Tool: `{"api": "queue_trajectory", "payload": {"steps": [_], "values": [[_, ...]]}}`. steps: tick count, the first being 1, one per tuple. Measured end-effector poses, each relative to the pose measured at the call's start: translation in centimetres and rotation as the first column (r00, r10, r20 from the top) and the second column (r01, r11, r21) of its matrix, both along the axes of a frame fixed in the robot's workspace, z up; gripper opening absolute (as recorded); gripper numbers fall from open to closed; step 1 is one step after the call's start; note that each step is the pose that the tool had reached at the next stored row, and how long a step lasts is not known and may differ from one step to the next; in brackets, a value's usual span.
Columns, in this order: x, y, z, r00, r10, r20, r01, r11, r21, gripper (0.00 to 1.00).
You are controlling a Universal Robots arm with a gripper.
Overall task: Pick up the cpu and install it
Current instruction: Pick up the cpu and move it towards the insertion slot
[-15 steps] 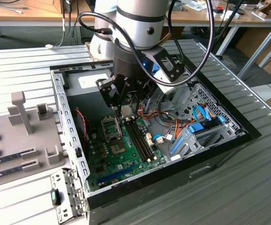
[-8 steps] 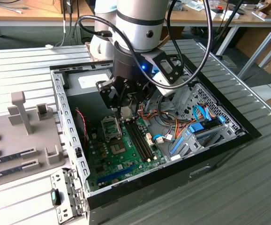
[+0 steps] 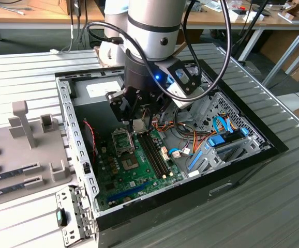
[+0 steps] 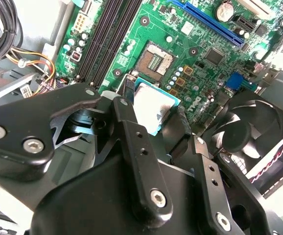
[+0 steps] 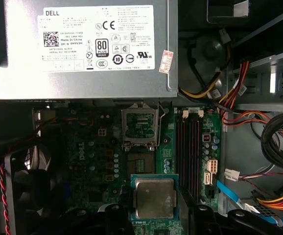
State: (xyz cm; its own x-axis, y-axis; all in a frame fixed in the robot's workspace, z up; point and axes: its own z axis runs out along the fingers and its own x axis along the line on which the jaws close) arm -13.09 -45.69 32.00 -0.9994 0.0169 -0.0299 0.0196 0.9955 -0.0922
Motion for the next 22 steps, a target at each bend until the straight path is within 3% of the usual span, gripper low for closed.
{"api": "queue_trajectory", "payload": {"steps": [22], "values": [[0.0,-0.02,-1.6,1.0,0.0,0.0,0.0,1.0,0.0,0.47]]}}
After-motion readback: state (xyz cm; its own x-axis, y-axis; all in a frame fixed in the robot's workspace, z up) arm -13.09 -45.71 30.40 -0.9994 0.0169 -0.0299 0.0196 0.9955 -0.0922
